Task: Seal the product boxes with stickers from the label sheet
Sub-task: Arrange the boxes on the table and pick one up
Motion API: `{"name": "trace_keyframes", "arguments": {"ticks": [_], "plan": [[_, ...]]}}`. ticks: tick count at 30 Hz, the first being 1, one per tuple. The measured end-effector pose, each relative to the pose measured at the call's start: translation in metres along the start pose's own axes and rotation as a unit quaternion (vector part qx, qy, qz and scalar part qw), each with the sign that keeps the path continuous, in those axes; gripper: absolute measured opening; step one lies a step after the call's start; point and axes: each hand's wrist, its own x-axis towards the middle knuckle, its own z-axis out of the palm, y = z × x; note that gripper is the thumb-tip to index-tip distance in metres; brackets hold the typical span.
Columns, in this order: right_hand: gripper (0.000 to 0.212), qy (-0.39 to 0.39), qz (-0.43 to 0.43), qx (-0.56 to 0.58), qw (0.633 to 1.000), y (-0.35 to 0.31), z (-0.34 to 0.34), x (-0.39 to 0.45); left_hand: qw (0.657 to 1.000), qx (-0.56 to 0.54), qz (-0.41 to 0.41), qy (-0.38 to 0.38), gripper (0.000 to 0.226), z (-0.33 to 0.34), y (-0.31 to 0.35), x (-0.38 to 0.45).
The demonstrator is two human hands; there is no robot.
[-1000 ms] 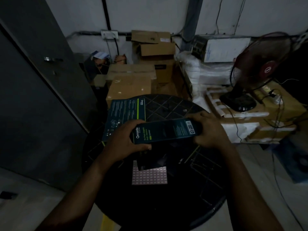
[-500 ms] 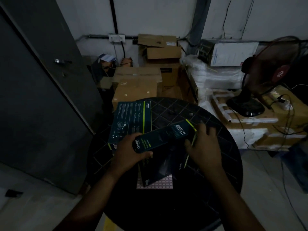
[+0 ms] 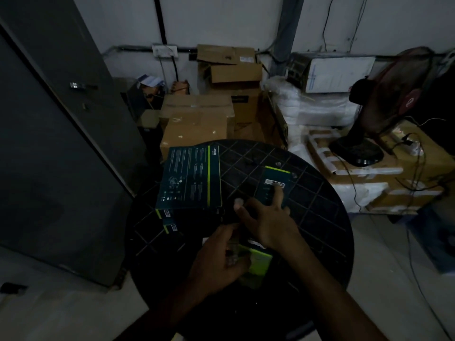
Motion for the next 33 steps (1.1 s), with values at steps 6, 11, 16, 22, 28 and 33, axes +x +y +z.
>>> {"name": "trace_keyframes", "arguments": {"ticks": [6, 11, 16, 22, 28, 33], "plan": [[0.056, 0.068, -0.040, -0.029, 0.996, 0.015, 0.000, 0.007, 0.999, 0.030, 0.043, -0.007, 0.035, 0.009, -0.005, 0.011], [0.117, 0.090, -0.025, 0.094, 0.991, 0.041, -0.016, 0.021, 0.995, 0.058, 0.042, 0.073, 0.041, -0.014, -0.010, 0.033], [0.107, 0.081, -0.140, 0.038, 0.986, 0.053, -0.050, 0.026, 0.991, 0.055, 0.044, 0.116, 0.061, -0.039, -0.009, 0.050], [0.081, 0.031, -0.223, 0.039, 0.974, 0.046, -0.077, 0.030, 0.989, 0.105, 0.065, 0.081, 0.096, -0.067, -0.002, 0.064], [0.068, -0.013, -0.261, 0.069, 0.963, 0.048, -0.057, 0.046, 0.992, 0.085, 0.092, 0.014, 0.063, -0.072, -0.017, 0.065], [0.066, 0.060, -0.286, -0.012, 0.956, 0.057, -0.024, 0.059, 0.996, 0.047, 0.050, 0.050, 0.058, -0.062, -0.042, 0.057]]}}
